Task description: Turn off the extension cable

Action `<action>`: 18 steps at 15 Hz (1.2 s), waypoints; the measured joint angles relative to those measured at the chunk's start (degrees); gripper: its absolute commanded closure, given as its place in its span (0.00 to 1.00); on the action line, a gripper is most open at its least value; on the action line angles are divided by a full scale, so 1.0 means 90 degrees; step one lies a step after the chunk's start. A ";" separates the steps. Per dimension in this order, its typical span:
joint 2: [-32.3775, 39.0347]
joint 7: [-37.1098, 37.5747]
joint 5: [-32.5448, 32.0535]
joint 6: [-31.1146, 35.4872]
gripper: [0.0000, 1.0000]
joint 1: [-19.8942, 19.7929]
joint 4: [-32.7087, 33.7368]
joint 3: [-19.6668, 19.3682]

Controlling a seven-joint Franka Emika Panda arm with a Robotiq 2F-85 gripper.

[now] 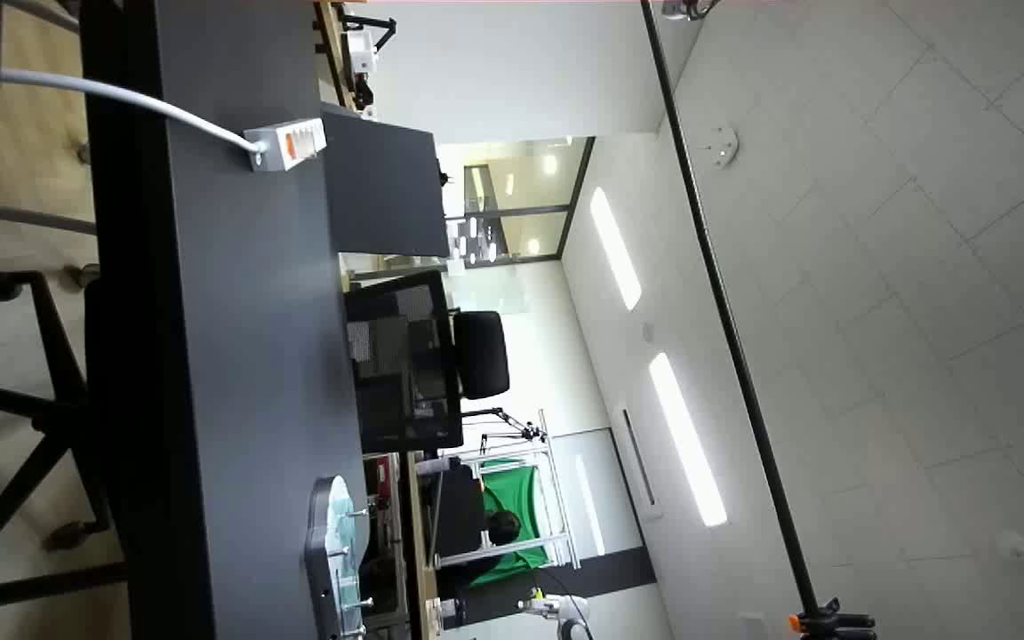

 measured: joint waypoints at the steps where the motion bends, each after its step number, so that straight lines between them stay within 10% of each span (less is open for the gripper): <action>1: 0.0003 0.0000 0.0000 0.0014 0.00 0.0000 0.0000 0.0000; 15: 0.0373 -0.1234 -0.0687 0.0164 0.00 -0.0212 -0.0118 -0.0191; 16: 0.0559 -0.1608 -0.0903 0.0230 0.25 -0.0282 -0.0135 -0.0315; 18: 0.1040 -0.2351 -0.1346 0.0501 0.31 -0.0444 -0.0136 -0.0584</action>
